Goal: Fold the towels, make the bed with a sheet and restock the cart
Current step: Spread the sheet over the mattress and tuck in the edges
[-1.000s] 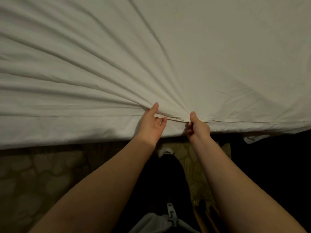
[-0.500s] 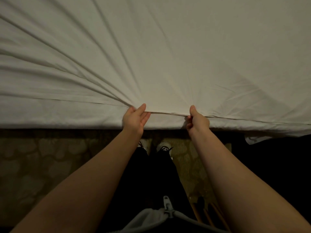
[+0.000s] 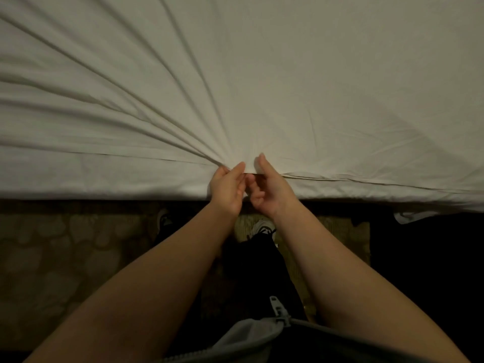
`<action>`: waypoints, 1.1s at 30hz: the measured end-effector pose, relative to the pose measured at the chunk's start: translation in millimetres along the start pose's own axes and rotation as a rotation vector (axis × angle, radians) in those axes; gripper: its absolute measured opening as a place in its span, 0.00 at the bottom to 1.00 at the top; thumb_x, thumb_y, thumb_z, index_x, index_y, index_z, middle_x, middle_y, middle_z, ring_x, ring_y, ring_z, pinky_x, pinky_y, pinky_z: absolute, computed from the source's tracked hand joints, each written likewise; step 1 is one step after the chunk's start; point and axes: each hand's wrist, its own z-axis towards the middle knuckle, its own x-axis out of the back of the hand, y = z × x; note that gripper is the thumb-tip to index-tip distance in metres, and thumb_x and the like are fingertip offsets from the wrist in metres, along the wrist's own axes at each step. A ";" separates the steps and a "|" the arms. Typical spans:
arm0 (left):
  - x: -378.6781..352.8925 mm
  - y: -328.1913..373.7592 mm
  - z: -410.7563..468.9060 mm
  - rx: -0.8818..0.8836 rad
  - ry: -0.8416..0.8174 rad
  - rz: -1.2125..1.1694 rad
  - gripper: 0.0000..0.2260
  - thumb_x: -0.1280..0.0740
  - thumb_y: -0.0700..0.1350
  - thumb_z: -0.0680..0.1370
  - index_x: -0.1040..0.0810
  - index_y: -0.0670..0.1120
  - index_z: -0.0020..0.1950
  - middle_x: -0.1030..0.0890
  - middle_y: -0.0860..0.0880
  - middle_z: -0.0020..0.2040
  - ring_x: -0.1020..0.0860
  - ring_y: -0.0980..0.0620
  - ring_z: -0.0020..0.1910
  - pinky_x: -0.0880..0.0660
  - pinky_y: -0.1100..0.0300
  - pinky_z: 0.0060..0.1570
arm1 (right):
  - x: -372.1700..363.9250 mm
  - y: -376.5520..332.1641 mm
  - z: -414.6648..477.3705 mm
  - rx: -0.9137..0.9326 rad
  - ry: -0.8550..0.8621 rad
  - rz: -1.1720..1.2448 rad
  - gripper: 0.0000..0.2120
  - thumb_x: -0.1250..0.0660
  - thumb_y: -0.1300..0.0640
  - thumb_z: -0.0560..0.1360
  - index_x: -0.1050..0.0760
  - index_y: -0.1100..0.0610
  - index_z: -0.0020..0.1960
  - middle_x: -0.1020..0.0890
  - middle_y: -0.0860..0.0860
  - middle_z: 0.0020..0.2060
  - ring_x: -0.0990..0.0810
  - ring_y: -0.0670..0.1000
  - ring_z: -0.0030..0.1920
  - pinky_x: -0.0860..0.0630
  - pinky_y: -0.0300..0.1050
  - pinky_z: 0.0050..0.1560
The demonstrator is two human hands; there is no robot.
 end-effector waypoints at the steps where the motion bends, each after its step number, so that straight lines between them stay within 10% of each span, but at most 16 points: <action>1: -0.7 1.3 -1.0 0.019 -0.008 -0.012 0.08 0.37 0.32 0.78 0.30 0.43 0.42 0.23 0.44 0.37 0.22 0.55 0.30 0.23 0.65 0.31 | -11.2 6.4 1.8 0.026 0.043 0.031 0.12 0.30 0.49 0.74 0.26 0.57 0.43 0.25 0.48 0.27 0.28 0.41 0.21 0.41 0.31 0.15; 4: -1.5 8.9 -2.8 0.113 -0.022 -0.004 0.08 0.38 0.33 0.78 0.32 0.43 0.42 0.26 0.44 0.35 0.25 0.54 0.25 0.25 0.64 0.27 | -26.9 17.6 7.1 0.191 0.267 0.058 0.11 0.30 0.55 0.75 0.28 0.59 0.38 0.28 0.48 0.20 0.31 0.43 0.17 0.35 0.34 0.18; 10: 14.1 55.9 9.6 0.280 -0.108 -0.054 0.04 0.36 0.37 0.78 0.26 0.47 0.49 0.21 0.46 0.48 0.22 0.51 0.46 0.25 0.59 0.49 | -36.1 26.5 11.5 0.328 0.460 0.070 0.13 0.33 0.55 0.77 0.30 0.59 0.37 0.29 0.46 0.16 0.32 0.42 0.16 0.40 0.33 0.16; 15: 44.7 97.2 18.0 0.425 -0.183 -0.003 0.08 0.34 0.43 0.77 0.24 0.48 0.56 0.23 0.48 0.61 0.26 0.50 0.58 0.31 0.57 0.56 | -43.5 32.0 16.4 0.330 0.523 0.176 0.11 0.33 0.54 0.77 0.30 0.59 0.40 0.29 0.50 0.26 0.33 0.41 0.16 0.40 0.33 0.16; 33: 91.6 106.4 19.7 0.160 -0.054 0.106 0.05 0.36 0.35 0.78 0.26 0.44 0.48 0.22 0.48 0.48 0.22 0.53 0.47 0.27 0.59 0.60 | -38.5 31.6 23.2 0.343 0.552 0.130 0.09 0.31 0.54 0.76 0.28 0.58 0.42 0.26 0.49 0.29 0.29 0.41 0.22 0.38 0.34 0.18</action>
